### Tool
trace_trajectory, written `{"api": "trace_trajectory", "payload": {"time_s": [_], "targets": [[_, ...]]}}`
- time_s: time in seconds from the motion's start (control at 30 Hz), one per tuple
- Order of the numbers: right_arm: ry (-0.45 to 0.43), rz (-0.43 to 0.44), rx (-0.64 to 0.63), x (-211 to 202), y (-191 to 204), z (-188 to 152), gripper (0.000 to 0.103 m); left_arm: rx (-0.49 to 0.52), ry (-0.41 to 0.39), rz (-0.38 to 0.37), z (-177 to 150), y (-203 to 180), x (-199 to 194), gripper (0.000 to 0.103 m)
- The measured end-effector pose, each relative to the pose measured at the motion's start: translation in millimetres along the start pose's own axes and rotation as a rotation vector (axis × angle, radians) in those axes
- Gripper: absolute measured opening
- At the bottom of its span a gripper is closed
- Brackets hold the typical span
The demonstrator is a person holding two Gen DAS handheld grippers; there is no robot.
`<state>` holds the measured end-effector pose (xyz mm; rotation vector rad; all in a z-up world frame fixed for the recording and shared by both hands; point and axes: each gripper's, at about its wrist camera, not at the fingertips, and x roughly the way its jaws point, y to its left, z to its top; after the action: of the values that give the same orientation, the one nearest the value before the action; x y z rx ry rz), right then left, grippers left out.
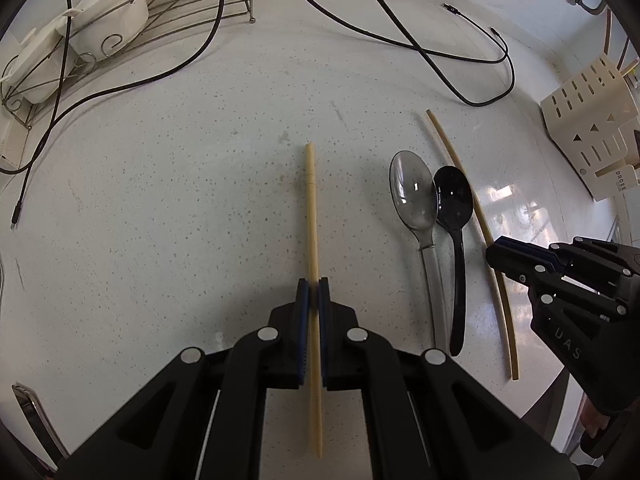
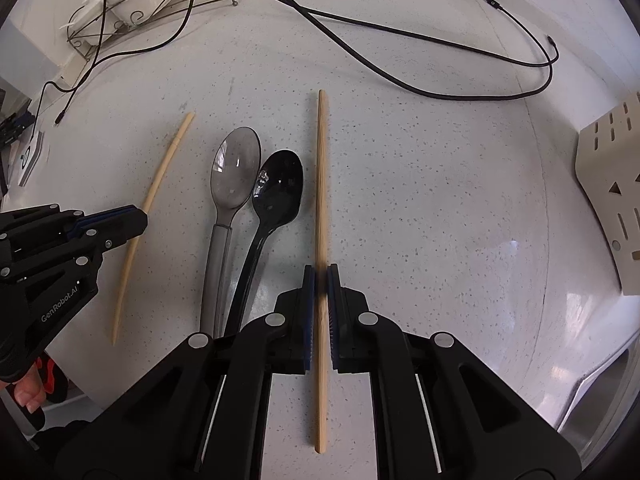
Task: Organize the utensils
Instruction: 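Lift both light wooden chopsticks and carry them toward the cream holder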
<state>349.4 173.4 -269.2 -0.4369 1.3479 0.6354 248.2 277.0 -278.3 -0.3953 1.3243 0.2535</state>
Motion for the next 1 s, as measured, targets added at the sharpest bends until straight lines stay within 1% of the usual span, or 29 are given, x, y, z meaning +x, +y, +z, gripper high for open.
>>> {"api": "trace_trajectory", "payload": {"time_s": [0.23,0.37,0.57,0.77,0.87,1.0], "targets": [[-0.026,0.009,0.025,-10.0,-18.1,-1.5,0.006,-0.001,-0.018,-0.005,-4.8,-7.2,-6.6,0.004],[-0.044,0.012,0.035,-19.9,-29.0,-9.4,0.006,0.008,-0.030,-0.005,-7.4,-12.1,-13.3,0.004],[-0.080,0.021,0.065,-31.4,-37.4,-13.6,0.006,0.020,-0.051,-0.004,-6.1,-19.0,-22.4,0.004],[-0.137,0.013,0.127,-42.4,-48.6,-13.3,0.006,0.041,-0.085,-0.017,-1.0,-27.5,-35.1,0.004],[-0.171,0.013,0.155,-51.4,-57.5,-12.9,0.006,0.067,-0.110,-0.020,1.7,-34.8,-44.0,0.004],[-0.220,0.013,0.189,-67.5,-71.0,-13.3,0.006,0.081,-0.147,-0.046,8.9,-44.6,-58.4,0.004]]}}
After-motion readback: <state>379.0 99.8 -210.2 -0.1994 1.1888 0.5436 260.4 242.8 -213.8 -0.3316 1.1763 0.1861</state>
